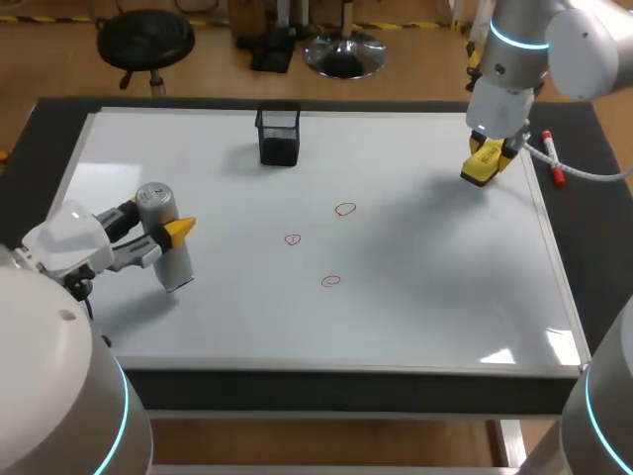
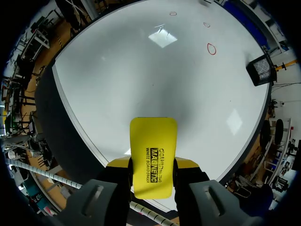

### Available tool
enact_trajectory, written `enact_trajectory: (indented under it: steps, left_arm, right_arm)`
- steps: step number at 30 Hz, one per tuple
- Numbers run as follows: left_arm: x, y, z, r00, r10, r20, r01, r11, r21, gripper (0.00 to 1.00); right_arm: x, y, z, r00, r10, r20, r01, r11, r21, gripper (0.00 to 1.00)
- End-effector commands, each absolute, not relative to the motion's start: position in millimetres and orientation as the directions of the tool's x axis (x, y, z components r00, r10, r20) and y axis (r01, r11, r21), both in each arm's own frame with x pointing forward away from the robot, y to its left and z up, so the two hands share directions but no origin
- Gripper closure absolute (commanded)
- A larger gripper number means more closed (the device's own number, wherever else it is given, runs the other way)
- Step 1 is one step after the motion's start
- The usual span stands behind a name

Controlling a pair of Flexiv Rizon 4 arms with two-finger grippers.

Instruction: Pick up the inspection probe, press it on each red-marked spot on the whiteboard one by one, put down the probe, pick up the eraser, and wipe off all the red marks.

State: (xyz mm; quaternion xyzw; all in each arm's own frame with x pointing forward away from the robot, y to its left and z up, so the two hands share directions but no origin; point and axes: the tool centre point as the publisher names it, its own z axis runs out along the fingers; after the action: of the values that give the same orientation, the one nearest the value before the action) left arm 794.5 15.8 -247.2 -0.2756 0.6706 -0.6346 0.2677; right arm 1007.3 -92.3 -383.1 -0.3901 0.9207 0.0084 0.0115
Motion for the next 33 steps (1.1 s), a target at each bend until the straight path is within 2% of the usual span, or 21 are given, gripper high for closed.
enact_trajectory:
  steps: [1,12,33]
  left_arm:
    - [795,12,-245,-0.667,-0.745,-0.014,-0.031,0.046,-0.998,1.00]
    - [795,12,-245,-0.667,-0.745,-0.014,-0.031,0.046,-0.998,1.00]
    - [795,12,-245,-0.667,-0.745,-0.014,-0.031,0.046,-0.998,1.00]
  right_arm:
    - [1008,-93,-382,-0.694,-0.719,-0.024,-0.720,0.694,0.005,1.00]
    - [987,-67,-375,-0.635,-0.772,-0.020,-0.772,0.635,-0.018,1.00]
    - [927,82,-353,-0.351,-0.936,0.025,-0.933,0.348,-0.091,1.00]
